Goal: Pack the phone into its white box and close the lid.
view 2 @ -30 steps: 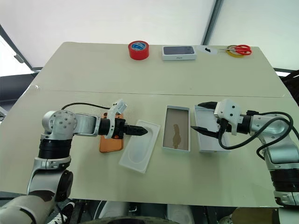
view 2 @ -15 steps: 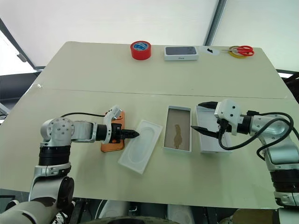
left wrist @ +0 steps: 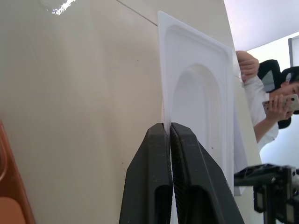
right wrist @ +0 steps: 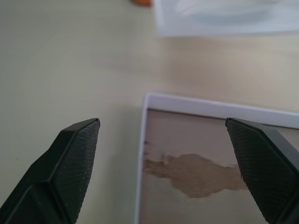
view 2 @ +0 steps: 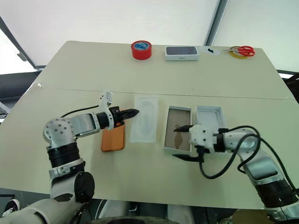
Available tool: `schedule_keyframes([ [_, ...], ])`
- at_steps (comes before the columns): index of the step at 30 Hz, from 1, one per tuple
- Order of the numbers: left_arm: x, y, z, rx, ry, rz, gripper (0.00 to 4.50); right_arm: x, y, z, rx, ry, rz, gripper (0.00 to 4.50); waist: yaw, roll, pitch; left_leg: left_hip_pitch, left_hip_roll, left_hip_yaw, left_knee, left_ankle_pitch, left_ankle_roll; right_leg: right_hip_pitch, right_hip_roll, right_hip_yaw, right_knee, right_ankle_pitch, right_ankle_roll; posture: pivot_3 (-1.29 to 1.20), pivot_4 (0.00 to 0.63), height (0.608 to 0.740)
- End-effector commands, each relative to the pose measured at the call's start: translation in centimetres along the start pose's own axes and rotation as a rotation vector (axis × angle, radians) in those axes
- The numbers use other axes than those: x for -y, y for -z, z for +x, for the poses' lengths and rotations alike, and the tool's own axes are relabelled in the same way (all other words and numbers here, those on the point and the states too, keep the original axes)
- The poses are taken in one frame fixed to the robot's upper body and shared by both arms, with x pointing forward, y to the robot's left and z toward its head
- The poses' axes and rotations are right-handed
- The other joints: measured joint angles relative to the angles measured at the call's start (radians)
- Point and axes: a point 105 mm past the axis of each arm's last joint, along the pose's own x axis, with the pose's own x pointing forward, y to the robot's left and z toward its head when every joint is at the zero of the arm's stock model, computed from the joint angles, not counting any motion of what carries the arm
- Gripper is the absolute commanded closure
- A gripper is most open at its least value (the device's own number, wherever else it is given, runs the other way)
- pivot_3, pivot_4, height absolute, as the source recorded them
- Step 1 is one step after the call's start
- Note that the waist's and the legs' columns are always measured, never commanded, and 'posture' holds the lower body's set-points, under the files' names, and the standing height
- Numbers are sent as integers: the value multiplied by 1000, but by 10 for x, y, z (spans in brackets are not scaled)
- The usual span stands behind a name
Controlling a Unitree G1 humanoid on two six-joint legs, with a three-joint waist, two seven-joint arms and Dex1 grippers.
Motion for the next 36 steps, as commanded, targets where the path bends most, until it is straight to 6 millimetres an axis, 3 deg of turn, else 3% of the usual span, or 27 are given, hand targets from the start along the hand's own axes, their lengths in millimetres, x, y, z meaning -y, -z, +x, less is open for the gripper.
schedule_keyframes([
  [1, 0, -11, -7, 66, -31, 33, 4500, 6, 0, 2, 7, 26, 3, 1295, 0, 0, 0, 0, 0, 0, 0, 0, 0, 0, 0, 0, 0, 0, 0, 0, 150, 740],
  [5, 0, -15, -10, 98, -31, 51, 4500, -2, 18, 2, -61, -14, -34, 3484, 0, 0, 0, 0, 0, 0, 0, 0, 0, 0, 0, 0, 0, 0, 0, 0, 150, 740],
  [7, 5, -17, -11, 115, -8, 54, 4500, 1, 11, 3, -20, 4, -25, 4490, 0, 0, 0, 0, 0, 0, 0, 0, 0, 0, 0, 0, 0, 0, 0, 0, 150, 740],
  [12, 16, -21, -4, 136, 41, -12, 4500, 7, -13, 20, 69, -13, -39, 4490, 0, -2, 1, 0, 0, 0, 0, 0, -1, 0, 0, 0, 0, 0, 0, 0, 150, 740],
  [19, 23, -21, 3, 130, 35, -7, 4500, 12, -22, 48, 95, -4, -20, 4490, 0, -3, 2, 0, 0, -1, 0, 1, -1, 0, 1, 0, 0, 0, 0, 0, 150, 740],
  [22, 20, -20, 4, 128, 22, -16, 4500, 18, -29, 50, 116, 21, 13, 3508, 0, -4, 2, 0, 0, -1, 0, 1, -1, 0, 1, 0, 0, 0, 0, 0, 150, 740],
  [24, 20, -19, 5, 127, 20, -22, 4500, 21, -29, 48, 110, 47, -7, 2433, 1, -4, 2, 0, 0, -1, 0, 1, -1, 0, 1, 0, 0, 0, 0, 0, 150, 740],
  [26, 22, -14, 7, 116, 21, -16, 4500, 22, -31, 37, 119, 55, 3, 1451, 1, -4, 2, 0, 0, -1, 0, 1, -1, 0, 1, 0, 0, 0, 0, 0, 150, 740],
  [31, 25, -1, 10, 79, 40, -11, 4500, 33, -17, -1, 71, 121, 33, 1451, 0, -4, 2, 0, 0, -1, 0, 1, -1, 0, 1, 0, 0, 0, 0, 0, 150, 740],
  [36, 26, 11, 18, 61, 45, -42, 4500, 61, 1, -33, 43, 259, 91, 1451, 0, -4, 2, 0, 0, -1, 0, 1, -1, 0, 1, 0, 0, 0, 0, 0, 150, 740],
])
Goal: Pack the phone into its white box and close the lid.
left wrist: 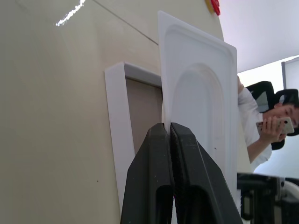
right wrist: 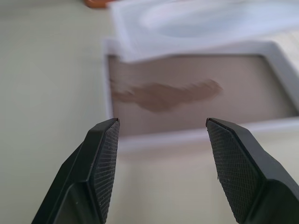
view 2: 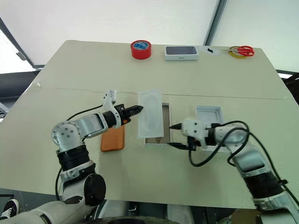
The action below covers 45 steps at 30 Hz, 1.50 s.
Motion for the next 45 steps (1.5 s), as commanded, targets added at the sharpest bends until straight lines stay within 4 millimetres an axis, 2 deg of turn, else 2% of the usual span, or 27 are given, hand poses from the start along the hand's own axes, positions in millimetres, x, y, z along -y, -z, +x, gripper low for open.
schedule_keyframes([
  [1, 13, -5, 4, 58, 38, 9, 4500, 21, 0, -16, 10, 79, -5, 1451, 0, 0, 0, 0, 0, 0, 0, 0, 0, 0, 0, 0, 0, 0, 0, 0, 150, 740],
  [5, 5, -7, 13, 78, -3, -22, 4500, 32, 7, -21, -14, 122, -19, 1451, 0, 0, 0, 0, 0, 0, 0, 0, 0, 0, 0, 0, 0, 0, 0, 0, 150, 740],
  [12, 7, -4, 19, 50, 11, -9, 4500, 43, 14, -27, -8, 193, -11, 1451, 1, 0, 0, 0, 0, 0, 0, 0, 0, 0, 0, 0, 0, 0, 0, 0, 150, 740],
  [17, 9, 3, 24, 5, 44, -15, 4500, 44, 11, -28, 4, 204, -19, 1451, 0, 0, 0, 0, 0, 0, 0, 0, 0, 0, 0, 0, 0, 0, 0, 0, 150, 740],
  [20, 9, 3, 26, 2, 28, -9, 3553, 45, 9, -27, 11, 211, -25, 1381, 1, 0, 0, 0, 0, 0, 0, 0, 0, 0, 0, 0, 0, 0, 0, 0, 150, 740],
  [22, 11, 3, 26, -2, 17, 30, 2611, 44, 6, -25, 17, 207, -28, 1381, 1, 0, 0, 0, 0, 0, 0, 0, 0, 0, 0, 0, 0, 0, 0, 0, 150, 740],
  [26, 28, -3, 22, -2, 78, 71, 2611, 44, -3, -19, 52, 206, -34, 1381, 0, 0, 0, 0, 0, 0, 0, 0, 0, 0, 0, 0, 0, 0, 0, 0, 150, 740],
  [28, 40, -7, 19, -8, 110, 109, 2611, 47, -13, -13, 81, 205, -51, 1381, 0, 0, 0, 0, 0, 0, 0, 0, 0, 0, 0, 0, 0, 0, 0, 0, 150, 740],
  [32, 50, -11, 13, -19, 138, 155, 2611, 49, -31, -4, 148, 195, -32, 1381, 0, 0, 0, 0, 0, 0, 0, 0, -1, 0, 1, 0, 0, 0, 0, 0, 150, 740],
  [35, 56, -8, 2, -36, 157, 234, 2573, 49, -44, 4, 194, 175, -20, 2209, -1, 0, 0, 0, 0, 0, 0, 0, -1, 0, 1, 0, 0, 0, 0, 0, 150, 740],
  [37, 52, -9, -8, -29, 130, 326, 2573, 47, -51, 12, 210, 164, -31, 3167, -2, 0, 0, 0, 0, 0, 0, 1, -1, 0, 1, 0, 0, 0, 0, 0, 150, 740],
  [39, 39, -9, -17, -27, 71, 384, 2573, 44, -56, 19, 225, 156, -40, 4274, -5, 1, 0, 0, 1, 0, -1, 1, -1, -1, 1, 0, 0, 0, 0, 0, 150, 740],
  [42, 21, -23, -36, 68, -2, 502, 2573, 38, -62, 32, 247, 125, -37, 4406, -6, 1, 0, 0, 1, 0, -2, 1, -2, -1, 1, 0, 0, 0, 0, 0, 150, 740],
  [45, 5, -43, -57, 190, -84, 747, 2573, 27, -65, 50, 253, 88, -48, 4406, -9, 1, 0, 0, 1, 0, -2, 1, -2, -2, 1, 0, 0, 0, 0, 0, 150, 740],
])
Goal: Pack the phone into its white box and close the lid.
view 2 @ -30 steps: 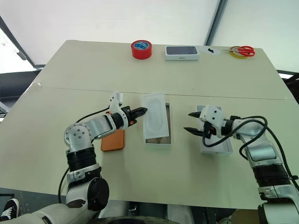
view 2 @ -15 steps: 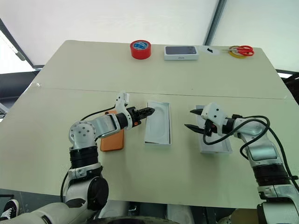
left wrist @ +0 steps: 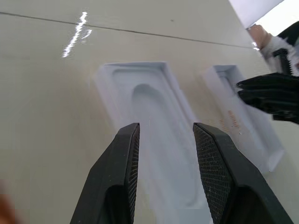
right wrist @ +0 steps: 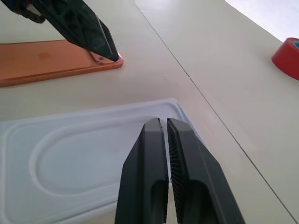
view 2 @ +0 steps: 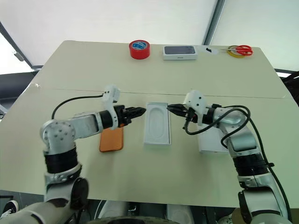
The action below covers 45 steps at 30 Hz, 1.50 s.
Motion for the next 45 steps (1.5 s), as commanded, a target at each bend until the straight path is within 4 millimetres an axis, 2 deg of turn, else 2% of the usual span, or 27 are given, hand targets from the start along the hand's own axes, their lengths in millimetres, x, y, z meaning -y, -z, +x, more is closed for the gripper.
schedule_keyframes([
  [1, -9, -29, -23, 190, -30, 322, 2573, -14, -7, 21, 1, -40, -75, 4406, -1, 0, 0, 0, 0, 0, 0, 0, 0, 0, 0, 0, 0, 0, 0, 0, 150, 740],
  [3, -15, -27, -35, 218, 10, 355, 2573, -18, 8, 32, -84, -43, -127, 4406, -4, 0, 0, 0, 0, 1, -1, 0, 0, -1, 0, 0, 0, 0, -1, 0, 150, 740],
  [6, -21, -21, -51, 220, 29, 496, 2573, -20, 24, 39, -195, -62, -208, 4406, 2, 1, 0, -1, 0, 1, -2, 0, 0, -1, -2, 1, -1, 0, -1, 0, 150, 740],
  [10, -30, -12, -68, 213, 29, 564, 2573, -24, 22, 44, -218, -108, -272, 4406, 0, 1, 0, -1, 0, 1, -2, -1, 1, -1, -4, 1, -2, 0, -2, 0, 150, 740],
  [13, -35, -7, -77, 201, 11, 606, 2573, -31, 36, 37, -309, -193, -371, 4406, -13, 1, 0, -1, 0, 1, -5, -2, 2, -2, -4, 1, -3, 0, -2, 0, 150, 740],
  [16, -40, -5, -82, 189, -6, 622, 2573, -28, 45, 29, -384, -231, -434, 4406, -18, 1, 0, -1, 0, 1, -7, -3, 5, -3, -5, 1, -4, 0, -2, 0, 150, 740],
  [18, -41, -6, -84, 193, -7, 620, 2573, -29, 43, 28, -388, -247, -448, 4406, -19, 1, 0, -1, 0, 1, -7, -4, 6, -3, -4, 1, -4, 0, -2, 0, 150, 740],
  [24, -52, -9, -89, 197, -65, 549, 2573, -38, 19, 48, -244, -209, -340, 4406, -22, 1, 0, -1, 0, 1, -8, -3, 6, -3, -5, 0, -4, 0, -2, 0, 150, 740],
  [28, -72, -8, -102, 188, -126, 284, 2573, -29, -2, 60, -157, -121, -306, 4406, -25, 1, 0, -1, 0, 1, -11, -3, 6, -5, -4, 0, -4, 1, -2, 0, 150, 740],
  [30, -83, 7, -112, 109, -163, 185, 2573, -19, -20, 66, -87, -62, -337, 4406, -26, 1, 0, -1, 0, 1, -11, -3, 5, -5, -4, 0, -3, 1, -2, 0, 150, 740],
  [31, -86, 12, -115, 88, -176, 170, 2573, -16, -25, 69, -76, -51, -326, 4406, -28, 1, 1, -1, 0, 1, -11, -3, 5, -6, -4, 0, -2, 1, -2, 0, 150, 740],
  [32, -90, 20, -120, 59, -188, 83, 2573, -15, -28, 71, -78, -47, -339, 4406, -26, 1, 1, -1, 0, 1, -11, -3, 5, -6, -4, 0, -2, 1, -2, 0, 150, 740],
  [33, -95, 22, -123, 63, -212, 39, 2573, -15, -31, 74, -76, -56, -335, 4406, -25, 1, 1, -1, 0, 1, -11, -2, 5, -6, -4, 0, -2, 1, -2, 0, 150, 740],
  [35, -96, 27, -127, 96, -176, -168, 2573, -17, -40, 83, -70, -65, -370, 4406, -21, 1, 1, -1, 0, 1, -11, -2, 5, -6, -4, 0, -2, 1, -2, 0, 150, 740],
  [39, -91, 47, -120, 52, -168, -305, 2573, -35, -56, 112, -36, -124, -444, 4406, -23, -1, 0, -1, 0, 1, -10, -2, 5, -6, -4, 0, 0, 1, -2, 0, 150, 740],
  [41, -83, 49, -115, 58, -138, -337, 2573, -47, -56, 122, -57, -203, -437, 4406, -24, -1, 0, -1, -1, 1, -10, -1, 3, -7, -4, 0, 1, 1, -2, 0, 150, 740],
  [45, -80, 55, -105, 58, -135, -417, 2573, -63, -37, 131, -199, -362, -495, 4406, -19, -4, -1, -1, -1, 1, -10, 0, 1, -8, -4, 0, 3, 1, -2, 0, 150, 740],
])
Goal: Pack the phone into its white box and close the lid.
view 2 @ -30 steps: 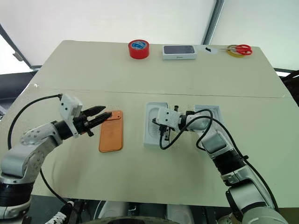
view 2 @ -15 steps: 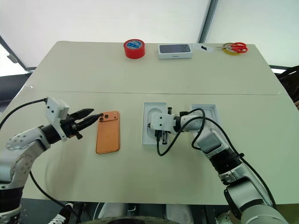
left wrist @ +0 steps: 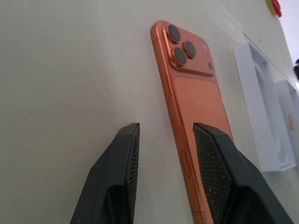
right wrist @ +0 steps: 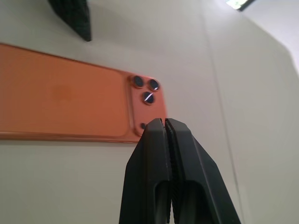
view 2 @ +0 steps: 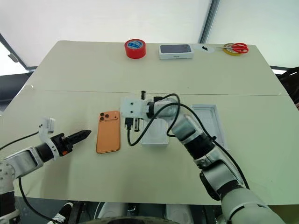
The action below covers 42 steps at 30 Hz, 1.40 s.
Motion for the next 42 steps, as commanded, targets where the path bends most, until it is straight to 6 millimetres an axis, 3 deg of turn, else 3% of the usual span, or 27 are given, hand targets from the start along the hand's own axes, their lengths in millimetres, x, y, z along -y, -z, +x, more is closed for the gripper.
schedule_keyframes([
  [1, 7, -1, 1, -11, 4, -5, 2573, -9, 2, 9, -77, -123, -40, 4406, -1, -1, -1, 0, 0, 0, 0, 0, 0, 0, 0, 0, 0, 0, 0, 0, 150, 740],
  [11, 16, 24, 20, -129, 52, -82, 2573, -30, 37, 21, -224, -224, -116, 4406, -3, -1, -1, 0, 0, 0, 0, 1, -2, 0, 0, 0, 0, 0, 0, 0, 150, 740],
  [17, 29, 38, 40, -209, 104, -85, 2573, -33, 29, 24, -185, -223, -76, 4406, 5, 0, -4, 2, -2, -1, 0, 1, -2, 2, -2, 0, 0, 0, 0, 0, 150, 740],
  [22, 51, 32, 67, -216, 180, -69, 2573, -32, 29, 23, -191, -216, -74, 4406, 16, 1, -5, 5, -5, -3, 0, 1, -1, 3, -5, -2, 0, 0, 0, 0, 150, 740],
  [34, 44, 11, 64, -130, 179, -110, 2573, -31, 32, 19, -195, -194, -28, 4406, -5, 0, -6, 3, -6, -2, -2, 2, -2, 3, -4, -2, 0, 0, 0, 0, 150, 740],
  [39, 42, 15, 55, -128, 192, -139, 2573, -31, 33, 17, -196, -191, -30, 4406, -5, 0, -6, 3, -6, -2, -2, 2, -2, 3, -4, -2, 0, 0, 0, 0, 150, 740],
  [42, 41, 18, 55, -132, 203, -163, 3455, -29, 32, 18, -191, -184, -28, 4500, -5, 0, -6, 3, -6, -2, -3, 2, -2, 3, -4, -2, 0, 0, 0, 0, 150, 740],
])
